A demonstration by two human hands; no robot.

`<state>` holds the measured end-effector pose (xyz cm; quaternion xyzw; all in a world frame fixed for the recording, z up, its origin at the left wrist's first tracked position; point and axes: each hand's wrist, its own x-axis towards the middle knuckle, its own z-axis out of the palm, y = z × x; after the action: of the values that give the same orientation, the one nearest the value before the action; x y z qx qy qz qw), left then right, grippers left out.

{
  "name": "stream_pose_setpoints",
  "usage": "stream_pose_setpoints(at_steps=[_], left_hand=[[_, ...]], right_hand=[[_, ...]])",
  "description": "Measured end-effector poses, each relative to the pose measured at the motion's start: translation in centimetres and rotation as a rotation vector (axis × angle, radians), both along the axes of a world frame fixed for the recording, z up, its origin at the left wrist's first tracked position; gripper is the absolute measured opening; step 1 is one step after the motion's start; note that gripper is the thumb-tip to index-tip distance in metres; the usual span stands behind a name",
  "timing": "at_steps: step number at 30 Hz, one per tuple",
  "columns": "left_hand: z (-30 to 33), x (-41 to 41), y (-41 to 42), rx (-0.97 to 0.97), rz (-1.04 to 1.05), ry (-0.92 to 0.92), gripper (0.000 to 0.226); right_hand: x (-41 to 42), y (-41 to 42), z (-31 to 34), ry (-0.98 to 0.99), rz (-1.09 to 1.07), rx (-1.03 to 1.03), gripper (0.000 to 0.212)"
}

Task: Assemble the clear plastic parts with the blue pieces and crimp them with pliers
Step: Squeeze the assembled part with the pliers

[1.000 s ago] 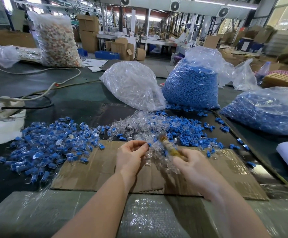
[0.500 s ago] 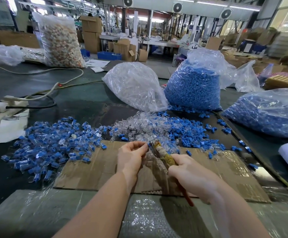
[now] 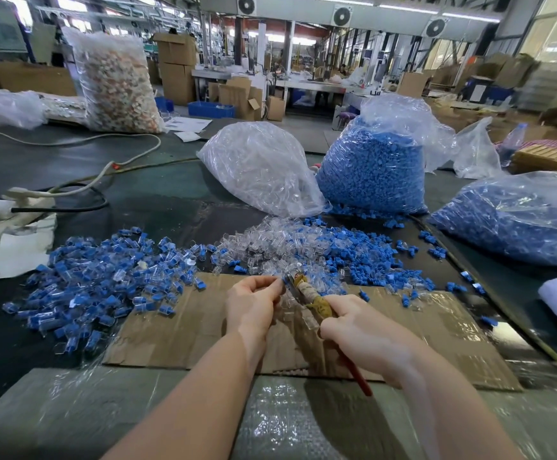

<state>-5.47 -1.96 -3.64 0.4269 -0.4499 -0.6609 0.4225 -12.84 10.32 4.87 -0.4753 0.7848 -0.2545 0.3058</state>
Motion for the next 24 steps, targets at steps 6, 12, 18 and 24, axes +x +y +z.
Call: stream_pose_setpoints(at_steps=[6, 12, 18, 24], left_hand=[[0.1, 0.0, 0.2, 0.012, -0.030, 0.012, 0.005], [0.3, 0.0, 0.3, 0.012, -0.044, 0.020, 0.008], [0.2, 0.2, 0.3, 0.005, -0.053, 0.002, 0.008], [0.1, 0.2, 0.1, 0.025, -0.044, 0.030, 0.005]], right_hand=[[-0.4, 0.1, 0.0, -0.025, 0.015, 0.026, 0.024], [-0.4, 0.2, -0.2, 0.065, 0.051, 0.038, 0.026], [-0.2, -0.3, -0.9, 0.188, 0.054, 0.072, 0.029], [-0.2, 0.2, -1.7, -0.070, -0.026, -0.116, 0.018]])
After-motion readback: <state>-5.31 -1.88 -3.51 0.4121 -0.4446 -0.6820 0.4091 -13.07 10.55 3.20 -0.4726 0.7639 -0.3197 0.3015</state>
